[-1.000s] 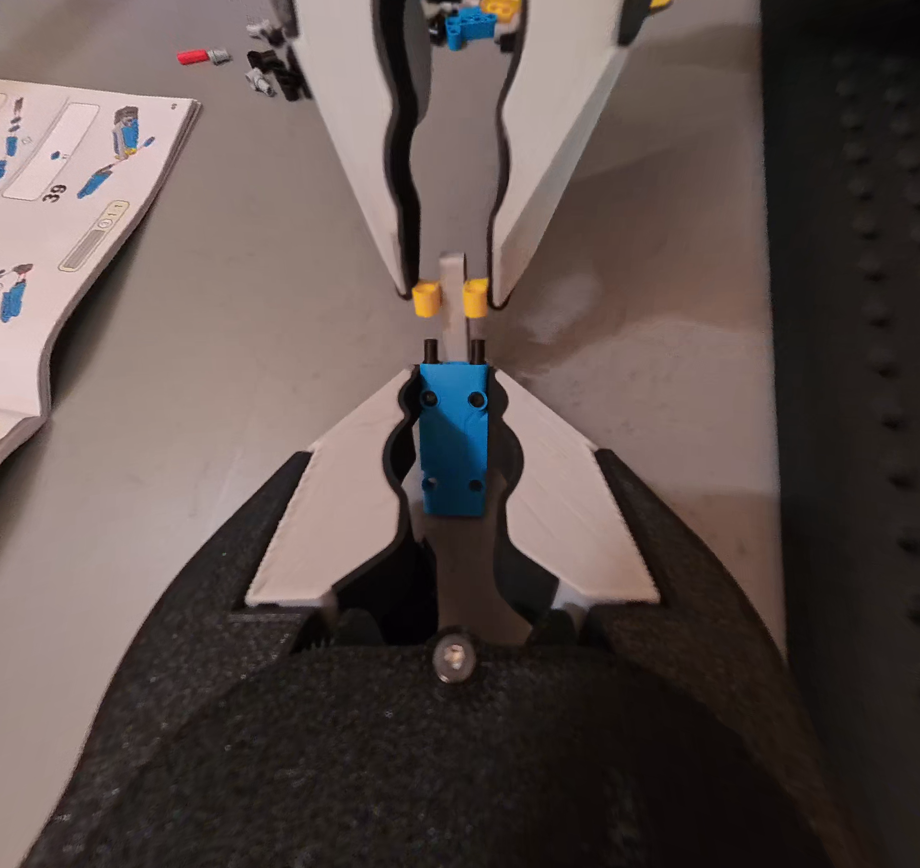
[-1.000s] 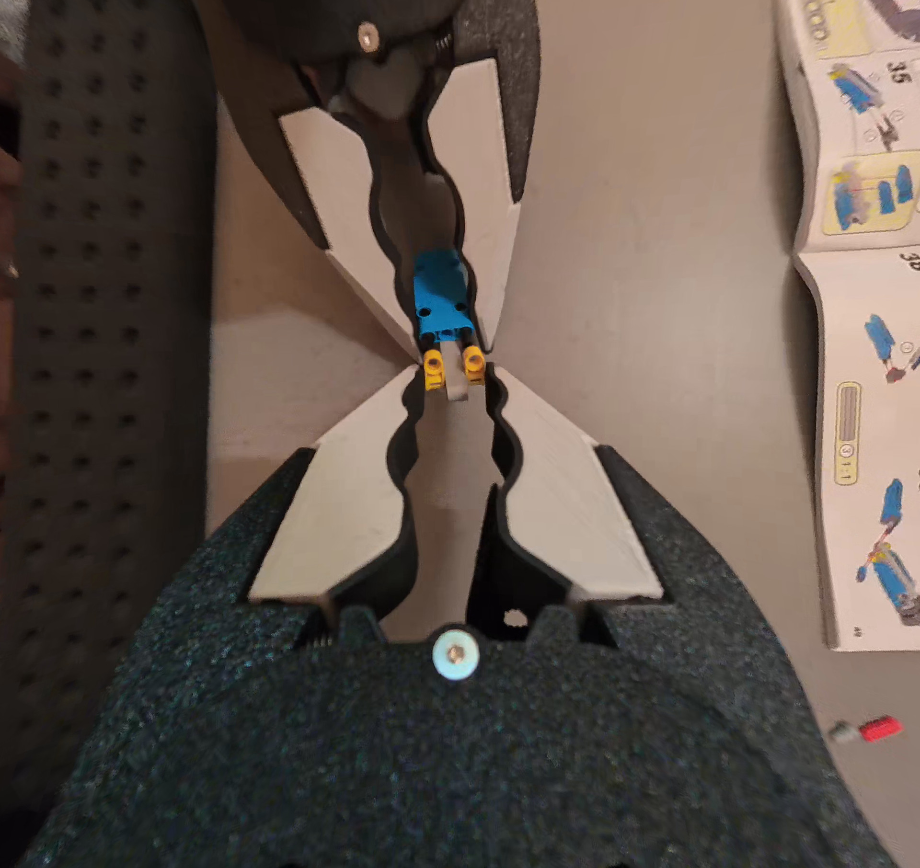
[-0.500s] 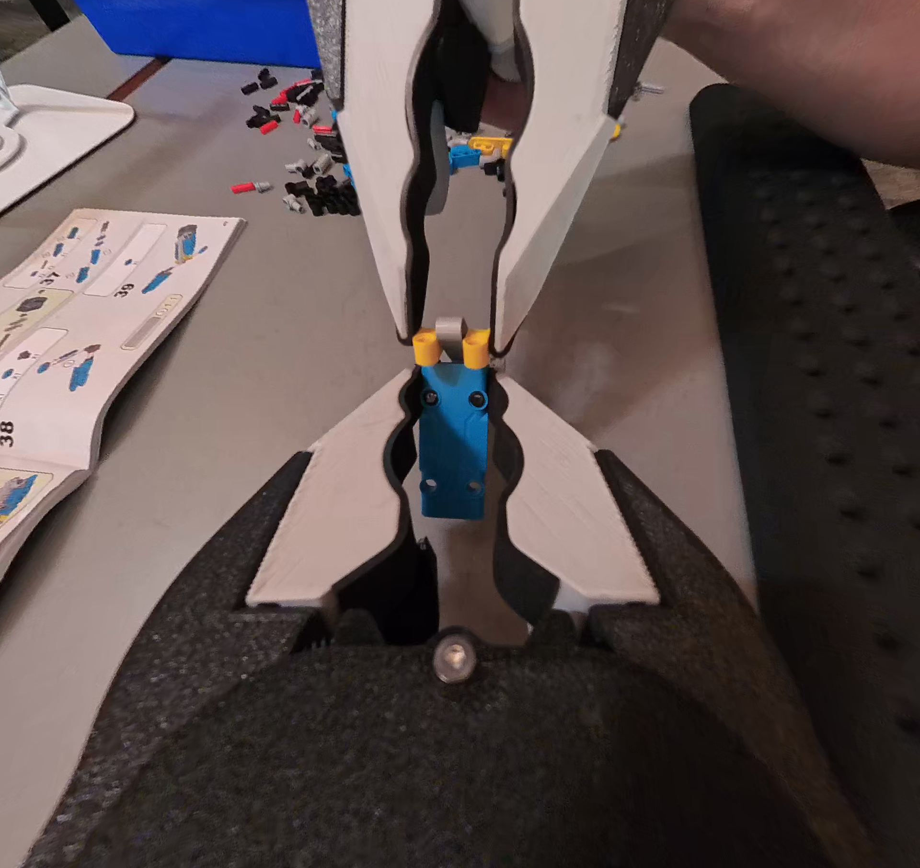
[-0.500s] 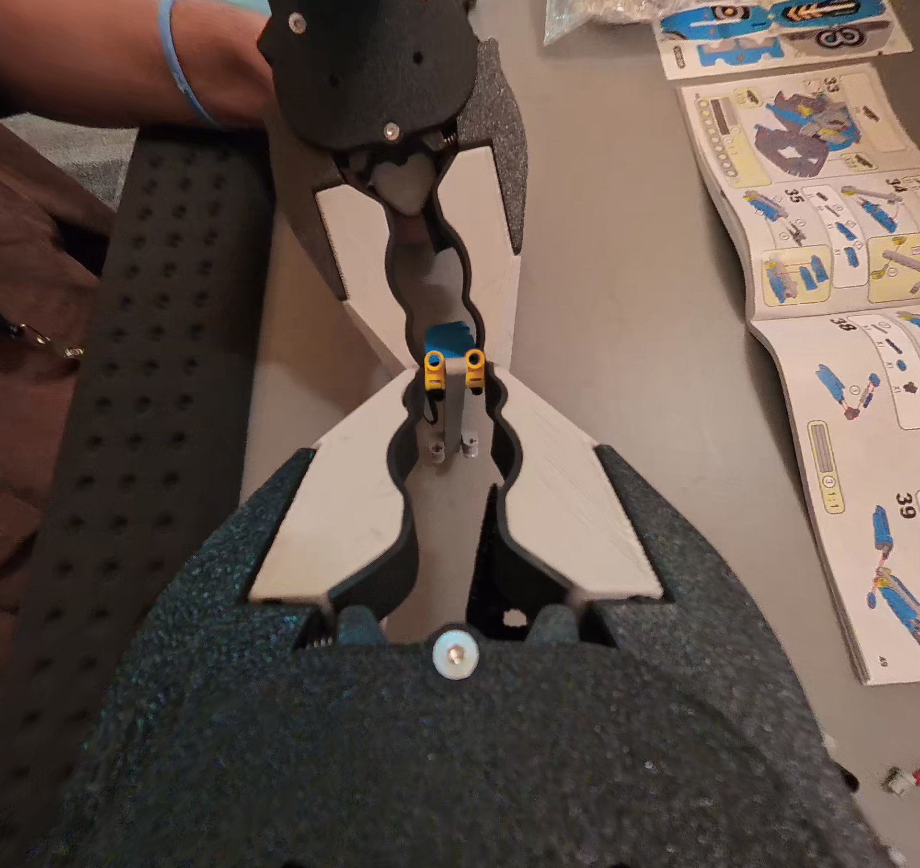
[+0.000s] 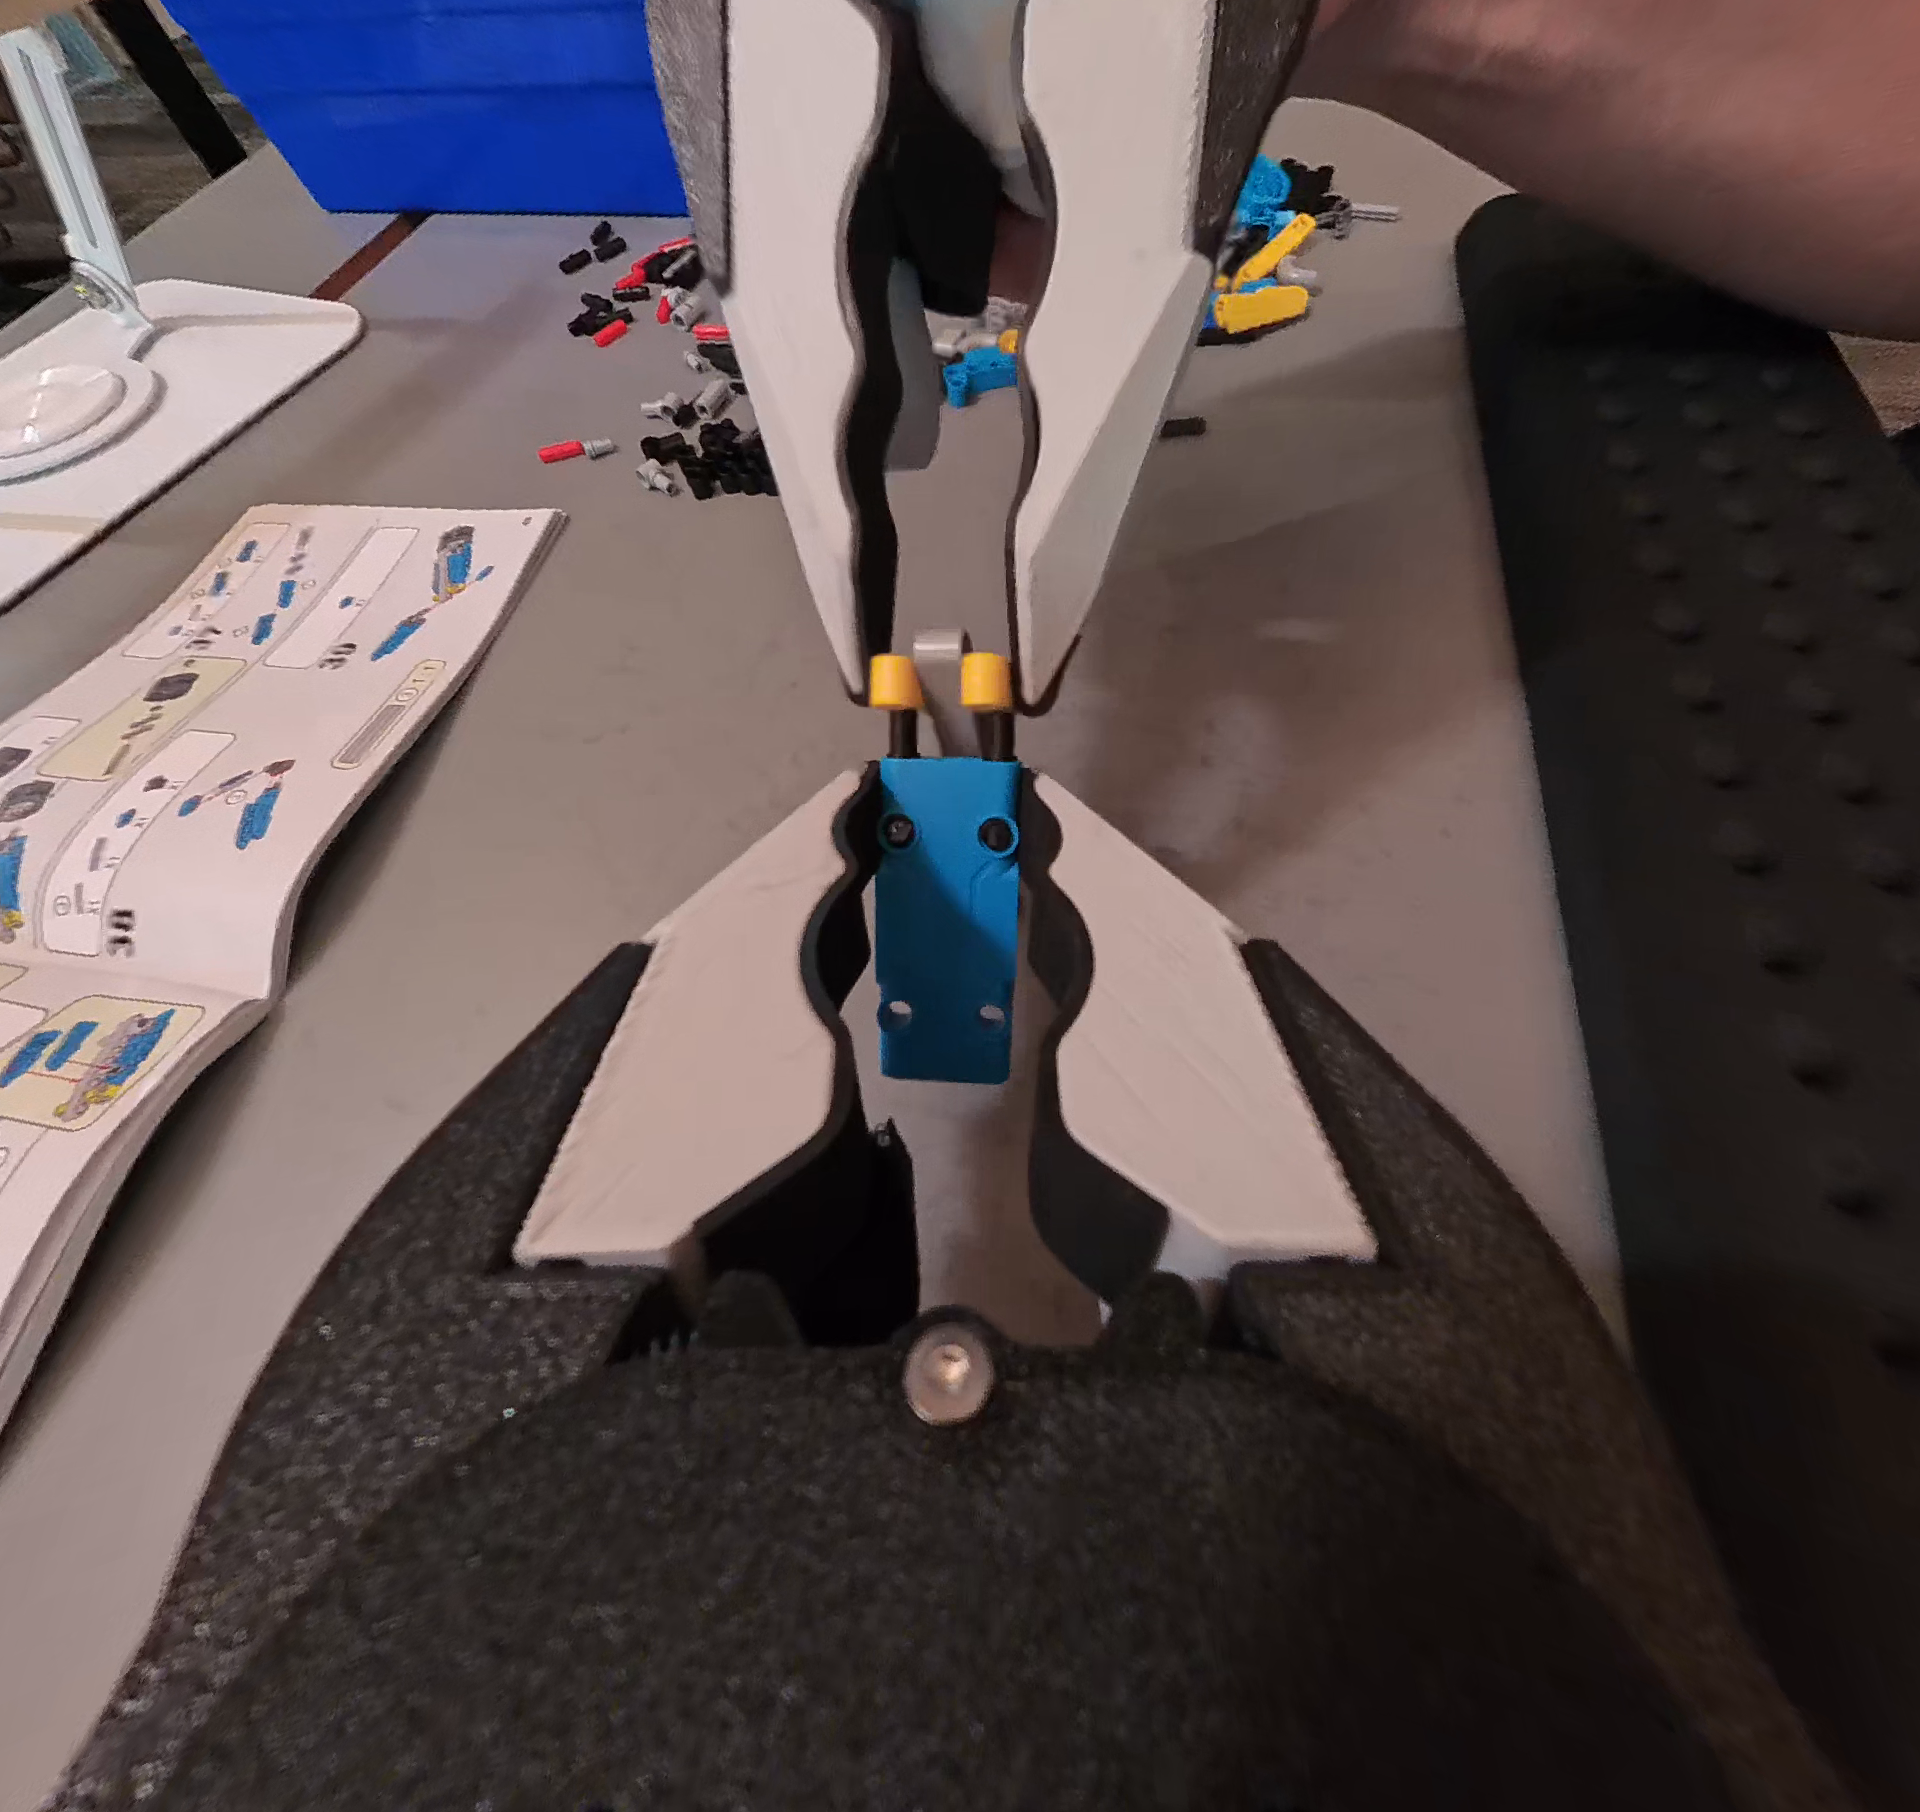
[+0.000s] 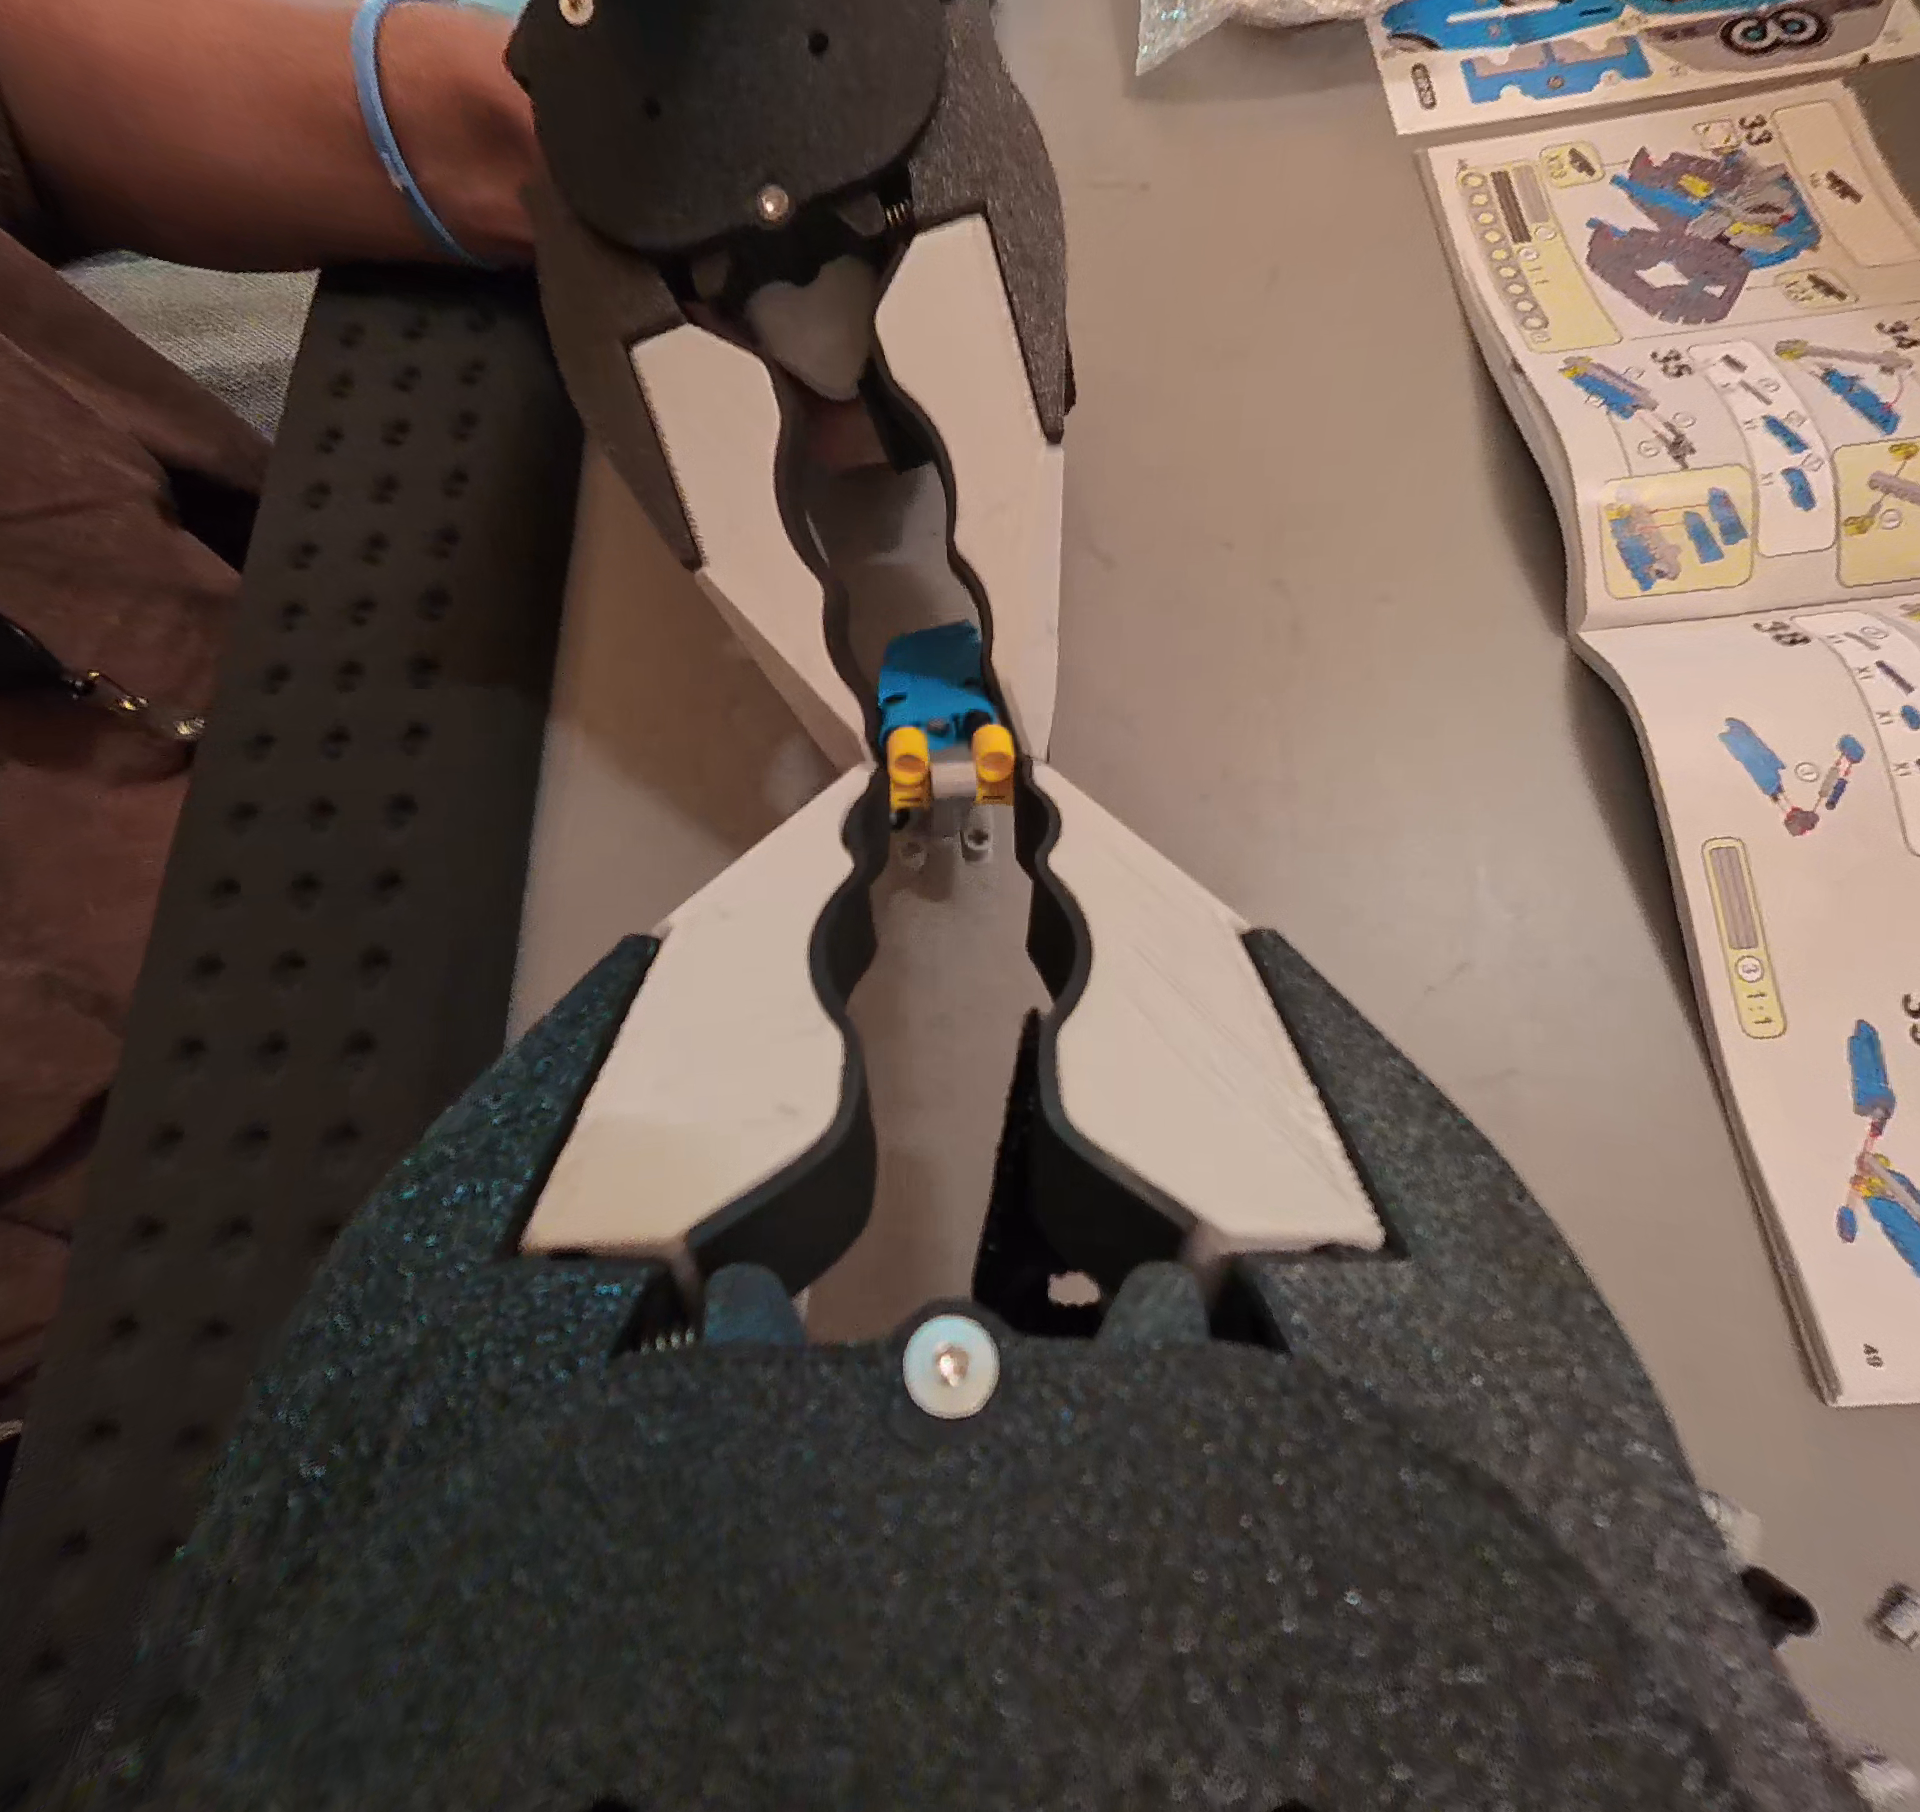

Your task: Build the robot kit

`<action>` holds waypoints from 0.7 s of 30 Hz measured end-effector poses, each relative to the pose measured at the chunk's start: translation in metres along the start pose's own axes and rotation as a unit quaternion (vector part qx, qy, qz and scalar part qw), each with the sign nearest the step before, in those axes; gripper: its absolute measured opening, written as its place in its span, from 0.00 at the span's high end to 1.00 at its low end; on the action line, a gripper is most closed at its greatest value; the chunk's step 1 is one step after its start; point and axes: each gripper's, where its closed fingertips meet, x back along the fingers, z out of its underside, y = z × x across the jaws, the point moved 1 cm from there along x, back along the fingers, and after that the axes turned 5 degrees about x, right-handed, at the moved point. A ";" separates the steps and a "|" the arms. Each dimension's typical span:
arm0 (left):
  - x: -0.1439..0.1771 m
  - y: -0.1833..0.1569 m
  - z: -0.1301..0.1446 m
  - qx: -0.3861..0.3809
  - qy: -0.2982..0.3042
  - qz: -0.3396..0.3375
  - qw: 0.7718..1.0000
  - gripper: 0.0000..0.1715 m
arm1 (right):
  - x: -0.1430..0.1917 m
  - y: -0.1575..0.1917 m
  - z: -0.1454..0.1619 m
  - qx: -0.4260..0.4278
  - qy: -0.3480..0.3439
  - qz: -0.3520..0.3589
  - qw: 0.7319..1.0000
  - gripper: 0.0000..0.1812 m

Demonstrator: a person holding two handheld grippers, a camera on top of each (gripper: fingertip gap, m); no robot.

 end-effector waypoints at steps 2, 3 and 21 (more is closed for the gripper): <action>0.001 0.000 -0.002 0.004 -0.006 0.005 1.000 0.86 | -0.001 0.001 0.003 -0.001 0.001 -0.007 1.000 0.87; 0.001 0.000 -0.001 0.004 -0.003 0.005 1.000 0.86 | -0.001 0.003 0.003 0.001 -0.004 -0.009 1.000 0.87; -0.021 -0.014 0.022 -0.019 0.093 0.017 0.995 0.86 | 0.000 0.024 0.080 -0.029 0.054 0.003 0.998 0.86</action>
